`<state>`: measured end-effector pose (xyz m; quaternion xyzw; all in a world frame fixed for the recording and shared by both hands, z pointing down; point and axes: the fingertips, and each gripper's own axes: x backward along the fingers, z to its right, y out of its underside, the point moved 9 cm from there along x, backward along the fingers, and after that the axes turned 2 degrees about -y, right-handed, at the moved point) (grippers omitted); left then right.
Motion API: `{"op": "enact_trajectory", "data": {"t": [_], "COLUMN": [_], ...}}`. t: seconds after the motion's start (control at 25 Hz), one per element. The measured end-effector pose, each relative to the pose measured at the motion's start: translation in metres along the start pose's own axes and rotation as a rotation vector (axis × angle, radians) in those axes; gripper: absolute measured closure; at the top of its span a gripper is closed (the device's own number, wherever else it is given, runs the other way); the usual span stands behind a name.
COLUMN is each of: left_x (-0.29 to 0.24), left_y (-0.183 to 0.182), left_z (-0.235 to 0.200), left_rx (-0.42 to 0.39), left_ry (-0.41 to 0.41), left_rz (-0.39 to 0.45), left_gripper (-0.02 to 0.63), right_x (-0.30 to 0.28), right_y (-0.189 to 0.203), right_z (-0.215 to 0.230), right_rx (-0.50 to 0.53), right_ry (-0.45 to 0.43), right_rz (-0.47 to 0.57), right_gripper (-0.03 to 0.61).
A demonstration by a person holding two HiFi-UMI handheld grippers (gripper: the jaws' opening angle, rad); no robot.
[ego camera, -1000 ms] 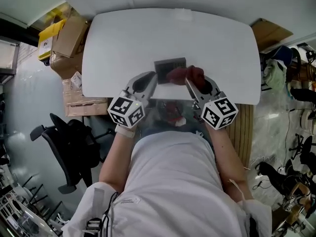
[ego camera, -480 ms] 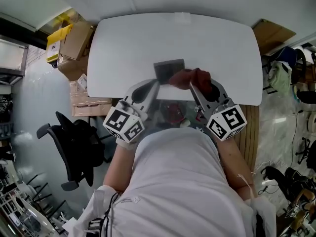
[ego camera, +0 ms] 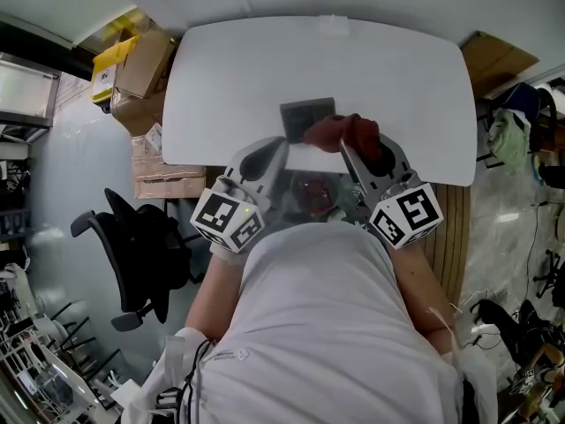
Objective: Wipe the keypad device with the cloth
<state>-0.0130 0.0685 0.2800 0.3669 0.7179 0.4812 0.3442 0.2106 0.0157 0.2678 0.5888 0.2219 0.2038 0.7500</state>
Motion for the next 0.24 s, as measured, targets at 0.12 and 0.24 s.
{"op": "enact_trajectory", "data": {"t": [0.12, 0.24], "left_x": [-0.0014, -0.0039], "left_y": [-0.0016, -0.0033], "left_z": [0.0041, 0.0084], "left_rx": [0.024, 0.019], "left_ry": [0.026, 0.024], "left_rz": [0.006, 0.001], "left_gripper": [0.603, 0.603], "right_x": [0.0042, 0.0081], "right_y": [-0.0014, -0.0024], "right_z": [0.0024, 0.0069], "right_rx": [0.004, 0.006], "right_ry": [0.011, 0.024], "right_rz": [0.001, 0.002], "right_gripper": [0.485, 0.485]}}
